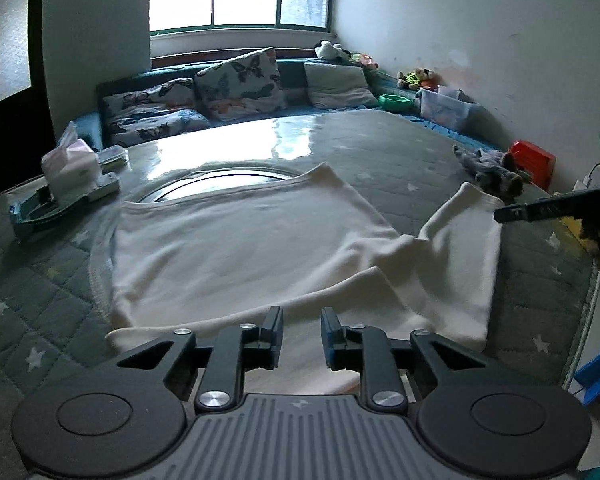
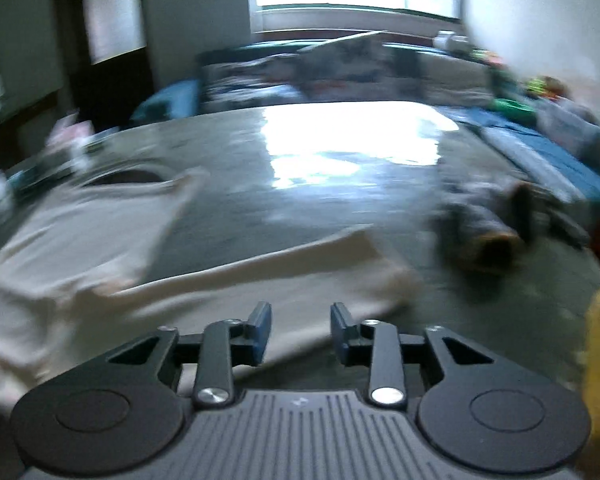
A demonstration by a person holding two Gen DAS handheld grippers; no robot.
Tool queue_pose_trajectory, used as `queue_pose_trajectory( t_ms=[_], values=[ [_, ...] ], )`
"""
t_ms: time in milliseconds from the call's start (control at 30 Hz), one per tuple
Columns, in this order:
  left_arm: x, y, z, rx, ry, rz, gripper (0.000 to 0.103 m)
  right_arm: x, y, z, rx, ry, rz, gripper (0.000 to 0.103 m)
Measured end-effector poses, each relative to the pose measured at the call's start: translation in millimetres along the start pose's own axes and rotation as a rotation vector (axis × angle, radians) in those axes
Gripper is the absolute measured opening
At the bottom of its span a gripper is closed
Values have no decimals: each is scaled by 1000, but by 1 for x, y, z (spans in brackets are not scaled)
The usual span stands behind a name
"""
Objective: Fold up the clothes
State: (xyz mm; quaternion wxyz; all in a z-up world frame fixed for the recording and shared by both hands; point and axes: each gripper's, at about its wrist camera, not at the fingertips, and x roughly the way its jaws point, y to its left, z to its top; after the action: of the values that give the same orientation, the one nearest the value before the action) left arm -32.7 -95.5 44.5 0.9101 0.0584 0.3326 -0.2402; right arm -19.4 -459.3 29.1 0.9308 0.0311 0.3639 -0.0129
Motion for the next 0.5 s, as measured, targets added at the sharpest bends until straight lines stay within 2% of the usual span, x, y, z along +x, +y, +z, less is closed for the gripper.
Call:
queue_pose_trajectory(
  t_ms=[100, 167, 333, 400, 433, 500],
  values=[
    [3, -5, 2, 15, 2, 0, 27, 8, -22, 1, 69, -9, -45, 40],
    [4, -8, 3, 22, 6, 1, 28, 14, -34, 2, 108, -15, -64, 40],
    [6, -11, 5, 26, 9, 7, 31, 26, -42, 1, 154, -19, -72, 41],
    [8, -12, 6, 23, 14, 10, 37, 31, -44, -1, 157, -26, -71, 41],
    [8, -12, 7, 22, 15, 15, 38, 34, -44, -1, 153, -31, -72, 40],
    [10, -13, 8, 20, 16, 16, 39, 37, -41, -1, 117, -39, -88, 25]
  ],
)
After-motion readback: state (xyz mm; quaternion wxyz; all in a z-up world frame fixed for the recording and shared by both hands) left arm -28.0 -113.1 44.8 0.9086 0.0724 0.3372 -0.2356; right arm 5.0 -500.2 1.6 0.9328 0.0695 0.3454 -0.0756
